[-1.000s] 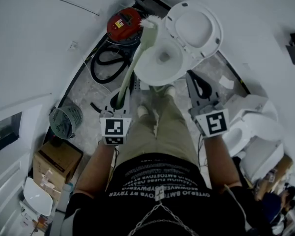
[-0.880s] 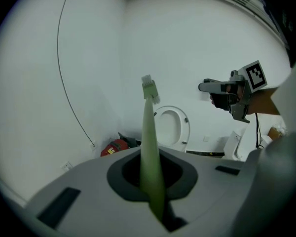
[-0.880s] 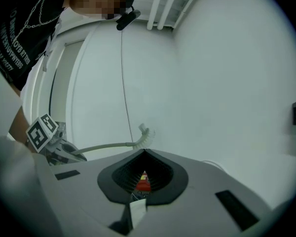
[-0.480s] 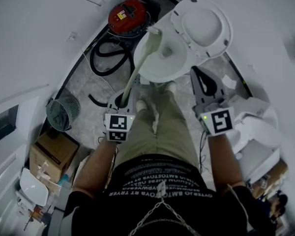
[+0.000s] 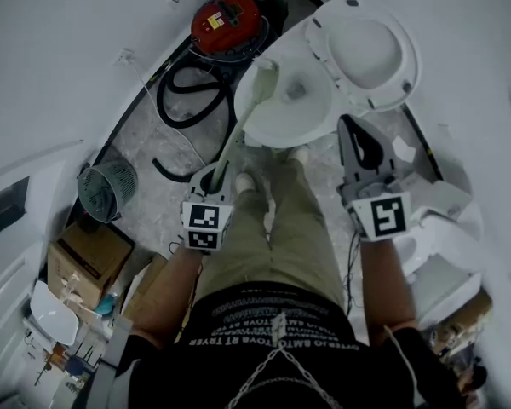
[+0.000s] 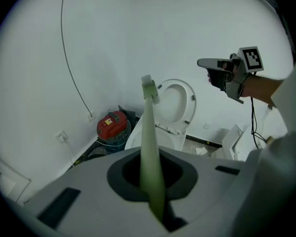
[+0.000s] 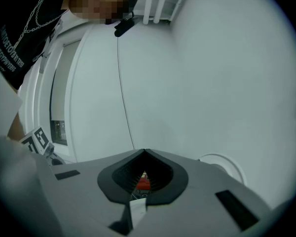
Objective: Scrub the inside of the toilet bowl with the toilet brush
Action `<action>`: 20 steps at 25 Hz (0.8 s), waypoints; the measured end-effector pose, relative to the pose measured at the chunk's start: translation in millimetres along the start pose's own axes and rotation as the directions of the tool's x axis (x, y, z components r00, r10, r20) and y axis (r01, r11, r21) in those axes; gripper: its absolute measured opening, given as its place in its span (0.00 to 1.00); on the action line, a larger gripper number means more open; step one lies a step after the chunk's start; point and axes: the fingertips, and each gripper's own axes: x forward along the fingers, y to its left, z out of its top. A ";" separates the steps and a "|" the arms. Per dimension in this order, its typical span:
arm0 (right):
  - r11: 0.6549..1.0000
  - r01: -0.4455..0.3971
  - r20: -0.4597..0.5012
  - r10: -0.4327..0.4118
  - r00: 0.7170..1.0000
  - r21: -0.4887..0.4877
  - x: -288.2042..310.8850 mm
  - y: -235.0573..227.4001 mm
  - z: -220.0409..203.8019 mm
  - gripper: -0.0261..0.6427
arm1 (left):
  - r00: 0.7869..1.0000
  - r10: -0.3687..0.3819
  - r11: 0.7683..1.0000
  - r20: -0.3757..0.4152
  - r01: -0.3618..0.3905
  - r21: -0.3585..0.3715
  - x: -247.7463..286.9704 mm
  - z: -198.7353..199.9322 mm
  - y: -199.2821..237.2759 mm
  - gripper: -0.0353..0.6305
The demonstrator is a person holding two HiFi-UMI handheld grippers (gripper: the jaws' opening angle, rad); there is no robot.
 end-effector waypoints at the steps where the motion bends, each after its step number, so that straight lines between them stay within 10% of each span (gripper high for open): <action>1: 1.000 0.005 0.004 -0.005 1.000 0.006 2.8 -3.5 -2.7 0.04 | 1.000 0.000 1.000 -0.012 0.000 0.000 4.1 -2.8 0.0 0.06; 20: 0.998 -0.031 -0.038 0.033 0.999 0.052 36.8 -10.1 -76.8 0.04 | 0.983 -0.039 0.997 -0.182 0.025 -0.076 81.0 -82.5 -9.4 0.06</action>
